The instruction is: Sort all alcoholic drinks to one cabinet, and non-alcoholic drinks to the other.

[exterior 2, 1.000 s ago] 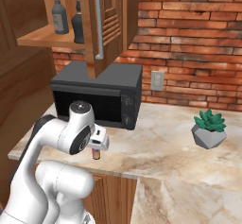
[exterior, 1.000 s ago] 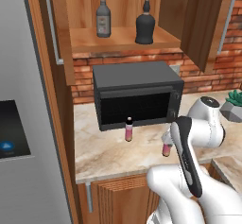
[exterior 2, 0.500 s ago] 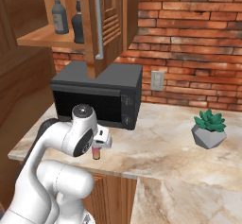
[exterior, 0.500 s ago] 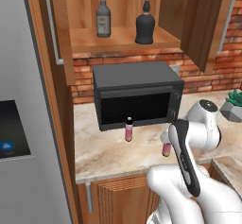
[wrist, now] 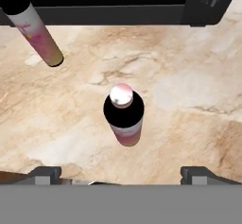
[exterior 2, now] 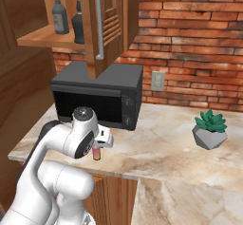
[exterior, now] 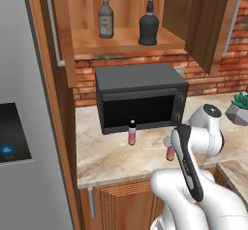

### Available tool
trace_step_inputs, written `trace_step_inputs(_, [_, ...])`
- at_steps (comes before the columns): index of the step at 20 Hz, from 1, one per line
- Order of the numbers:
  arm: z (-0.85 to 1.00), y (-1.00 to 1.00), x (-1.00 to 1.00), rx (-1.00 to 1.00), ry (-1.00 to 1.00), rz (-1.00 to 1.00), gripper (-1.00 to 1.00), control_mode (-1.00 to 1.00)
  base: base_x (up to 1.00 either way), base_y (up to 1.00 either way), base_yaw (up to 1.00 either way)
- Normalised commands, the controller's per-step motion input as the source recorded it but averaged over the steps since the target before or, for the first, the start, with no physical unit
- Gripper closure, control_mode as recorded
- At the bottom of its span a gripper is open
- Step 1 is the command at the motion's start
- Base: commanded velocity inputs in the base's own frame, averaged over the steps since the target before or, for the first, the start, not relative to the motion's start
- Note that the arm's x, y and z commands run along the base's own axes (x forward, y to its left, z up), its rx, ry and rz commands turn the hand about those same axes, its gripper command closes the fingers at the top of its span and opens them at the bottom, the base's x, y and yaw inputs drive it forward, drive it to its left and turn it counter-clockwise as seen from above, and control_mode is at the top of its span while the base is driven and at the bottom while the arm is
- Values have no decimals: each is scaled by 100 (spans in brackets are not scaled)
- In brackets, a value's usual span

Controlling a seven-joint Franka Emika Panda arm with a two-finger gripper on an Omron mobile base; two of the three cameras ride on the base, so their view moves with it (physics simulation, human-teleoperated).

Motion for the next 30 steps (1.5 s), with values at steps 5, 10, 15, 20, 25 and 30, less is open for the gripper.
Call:
trace_step_inputs(5, [-12,0,7,0,-2,1,-100,-100,0,0,0])
trace_step_inputs(10, [-5,4,19,0,0,0,-100,-100,0,0,0])
trace_step_inputs(15, [-7,7,14,0,0,0,-100,-100,0,0,0])
trace_step_inputs(20, [-17,3,6,0,0,0,-100,-100,0,0,0])
trace_step_inputs(25, [-19,0,2,0,0,0,-100,-100,0,0,0])
trace_step_inputs(30, [-16,0,6,0,-1,0,-100,-100,0,0,0])
